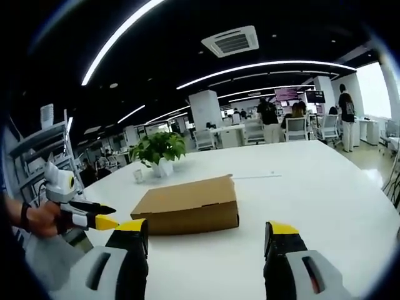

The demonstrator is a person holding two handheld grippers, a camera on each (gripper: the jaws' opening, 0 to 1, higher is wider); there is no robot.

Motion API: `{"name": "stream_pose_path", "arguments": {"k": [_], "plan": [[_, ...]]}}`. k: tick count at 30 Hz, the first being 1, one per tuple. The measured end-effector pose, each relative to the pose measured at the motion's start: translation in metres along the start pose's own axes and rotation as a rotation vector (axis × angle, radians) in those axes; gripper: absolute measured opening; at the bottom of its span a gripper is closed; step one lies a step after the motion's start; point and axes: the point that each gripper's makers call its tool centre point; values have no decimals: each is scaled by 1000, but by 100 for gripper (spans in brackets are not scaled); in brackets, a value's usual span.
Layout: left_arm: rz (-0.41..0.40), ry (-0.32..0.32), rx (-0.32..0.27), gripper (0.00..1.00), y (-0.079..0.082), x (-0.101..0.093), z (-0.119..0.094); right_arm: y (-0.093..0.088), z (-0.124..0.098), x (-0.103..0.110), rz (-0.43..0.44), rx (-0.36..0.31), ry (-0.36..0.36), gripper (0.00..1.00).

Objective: Operate the shoe box by opening the lid, removing the specified soft item, and placing it in the target area until the item is outside and the box remains undamaged.

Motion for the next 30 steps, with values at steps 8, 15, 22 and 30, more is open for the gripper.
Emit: {"name": "stream_pose_path", "arguments": {"k": [8,15,22,30], "plan": [[-32,4,5,67,0,7,3,-2,8,-7,27,9,-10,75],[-41,10,11,66,1,12,8,-8,22,-4,18,39,15,74],[-58,16,18,66,1,20,16,-11,37,-4,28,65,31,73],[-94,30,15,65,4,32,28,-17,63,-2,3,117,65,72]]}}
Point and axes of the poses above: the point that each gripper's makers call its tool centre point, and the gripper's own axes: z roughly forward along the fingers, x roughly to its left, y roughly out of its top, and after that the axes turned 2 degrees about -z, right-handed
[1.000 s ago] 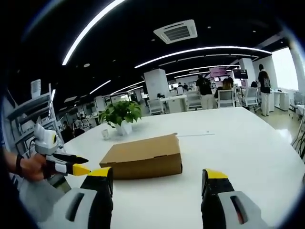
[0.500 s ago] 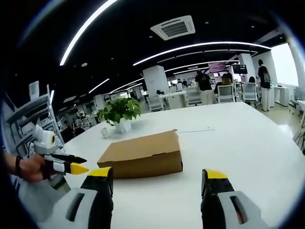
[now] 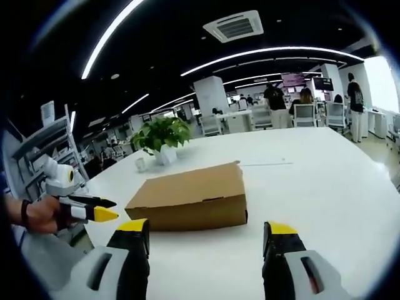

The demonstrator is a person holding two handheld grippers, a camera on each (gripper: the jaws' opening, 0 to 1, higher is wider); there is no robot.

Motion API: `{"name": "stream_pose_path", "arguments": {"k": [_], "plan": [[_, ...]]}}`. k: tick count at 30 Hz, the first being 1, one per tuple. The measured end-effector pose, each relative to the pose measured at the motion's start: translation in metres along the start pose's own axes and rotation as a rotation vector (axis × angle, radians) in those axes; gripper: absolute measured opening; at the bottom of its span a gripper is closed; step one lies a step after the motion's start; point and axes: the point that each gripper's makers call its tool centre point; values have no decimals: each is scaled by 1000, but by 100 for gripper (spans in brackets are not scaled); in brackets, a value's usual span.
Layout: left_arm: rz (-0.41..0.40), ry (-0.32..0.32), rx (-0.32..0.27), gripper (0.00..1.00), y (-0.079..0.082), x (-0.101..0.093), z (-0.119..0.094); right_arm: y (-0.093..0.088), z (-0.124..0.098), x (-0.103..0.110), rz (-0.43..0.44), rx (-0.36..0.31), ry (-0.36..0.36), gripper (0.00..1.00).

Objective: Operate the shoe box by opening the lid, removing the specified soft item, and placing it in the target area until the item is outside and the box remains undamaged.

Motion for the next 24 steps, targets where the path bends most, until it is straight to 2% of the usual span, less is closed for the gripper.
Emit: {"name": "stream_pose_path", "arguments": {"k": [7,21,24], "plan": [[-45,27,-9,65,2,16,9,-4,20,-6,-27,44,8,70],[-167,47,-14,65,7,43,37,-6,74,-43,-19,111,5,69],[-182,45,-8,64,8,43,42,-7,87,-48,-27,122,13,69]]}}
Point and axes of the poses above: the point that each gripper's makers call its tool centre point, and the gripper's own axes: z roughly forward along the fingers, x roughly to its left, y roughly out of its top, and after that the axes turned 2 degrees about -z, right-handed
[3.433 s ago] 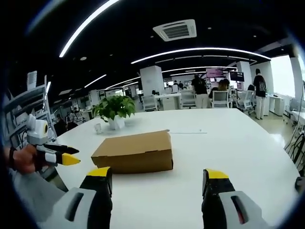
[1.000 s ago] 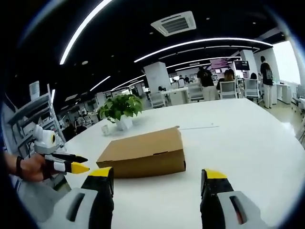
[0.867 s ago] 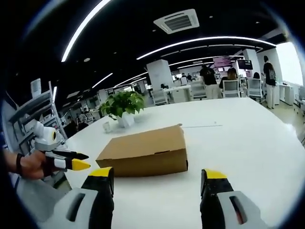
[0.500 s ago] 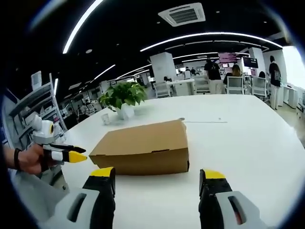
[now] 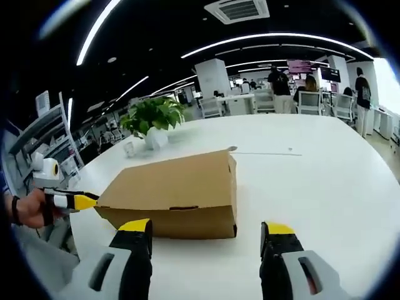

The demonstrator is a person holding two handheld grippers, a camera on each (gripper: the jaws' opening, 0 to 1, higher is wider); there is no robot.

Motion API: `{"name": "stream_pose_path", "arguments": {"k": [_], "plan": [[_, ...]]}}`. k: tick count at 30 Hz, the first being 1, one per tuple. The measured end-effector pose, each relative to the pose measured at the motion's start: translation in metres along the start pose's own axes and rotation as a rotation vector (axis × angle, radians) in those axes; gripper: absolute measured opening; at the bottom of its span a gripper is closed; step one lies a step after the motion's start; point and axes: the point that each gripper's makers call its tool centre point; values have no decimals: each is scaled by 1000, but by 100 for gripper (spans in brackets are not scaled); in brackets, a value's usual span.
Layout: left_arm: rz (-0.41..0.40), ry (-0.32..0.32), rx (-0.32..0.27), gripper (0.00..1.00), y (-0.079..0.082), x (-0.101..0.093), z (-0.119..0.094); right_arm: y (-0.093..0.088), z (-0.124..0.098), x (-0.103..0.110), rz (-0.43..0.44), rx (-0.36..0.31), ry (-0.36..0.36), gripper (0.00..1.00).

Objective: Operate the shoe box by opening the lid, removing the specified soft item, and placing it in the target area until the item is outside and the box remains undamaged.

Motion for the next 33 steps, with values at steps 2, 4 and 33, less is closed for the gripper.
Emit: {"name": "stream_pose_path", "arguments": {"k": [2,4,33], "plan": [[-9,-6,6,64,0,-1,4,0,8,-2,2,11,6,69],[-11,-8,13,64,0,-4,7,1,15,-5,6,16,9,69],[-128,-27,42,68,3,-10,37,13,33,18,73,-15,157,56]]}}
Point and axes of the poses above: the point that each gripper's makers call its tool centre point, and the gripper's own axes: z roughly forward along the fingers, x roughly to its left, y roughly out of its top, and after that the axes turned 2 degrees about -z, right-handed
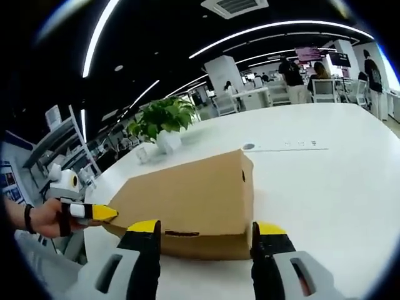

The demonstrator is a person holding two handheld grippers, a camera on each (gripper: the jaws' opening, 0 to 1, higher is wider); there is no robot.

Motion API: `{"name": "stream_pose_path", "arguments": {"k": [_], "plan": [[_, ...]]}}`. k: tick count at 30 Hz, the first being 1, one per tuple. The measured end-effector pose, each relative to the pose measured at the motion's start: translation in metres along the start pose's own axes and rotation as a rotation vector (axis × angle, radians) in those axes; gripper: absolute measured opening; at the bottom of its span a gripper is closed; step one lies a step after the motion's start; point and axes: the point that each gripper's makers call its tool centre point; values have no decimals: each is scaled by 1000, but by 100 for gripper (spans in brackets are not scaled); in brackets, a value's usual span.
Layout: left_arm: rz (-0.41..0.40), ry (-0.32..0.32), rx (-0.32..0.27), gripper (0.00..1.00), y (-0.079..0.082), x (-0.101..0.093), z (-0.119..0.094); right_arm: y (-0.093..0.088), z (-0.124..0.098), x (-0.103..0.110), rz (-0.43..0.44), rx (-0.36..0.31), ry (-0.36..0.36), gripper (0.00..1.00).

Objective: Operate the shoe box by opening the lid, removing the specified soft item, and placing it in the target area until the item is outside and the box remains undamaged.

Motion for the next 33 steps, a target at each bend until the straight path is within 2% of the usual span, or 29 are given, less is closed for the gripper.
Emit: {"name": "stream_pose_path", "arguments": {"k": [5,9,12,17,33], "plan": [[-11,0,0,67,0,1,0,0,5,-1,20,8,-13,56],[-2,-1,15,67,0,0,1,-2,3,-9,2,23,-50,46],[1,-3,33,67,0,1,1,-2,4,-4,2,24,-55,47],[13,-3,30,66,-1,4,-3,-5,4,-2,9,22,-79,47],[29,-15,49,65,-13,31,-37,-24,4,34,8,48,-73,45]]}}
Point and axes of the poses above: the point that each gripper's makers call its tool centre point, and the gripper's own axes: z roughly forward along the fingers, x roughly to its left, y roughly out of its top, and after that the axes turned 2 degrees about -z, right-handed
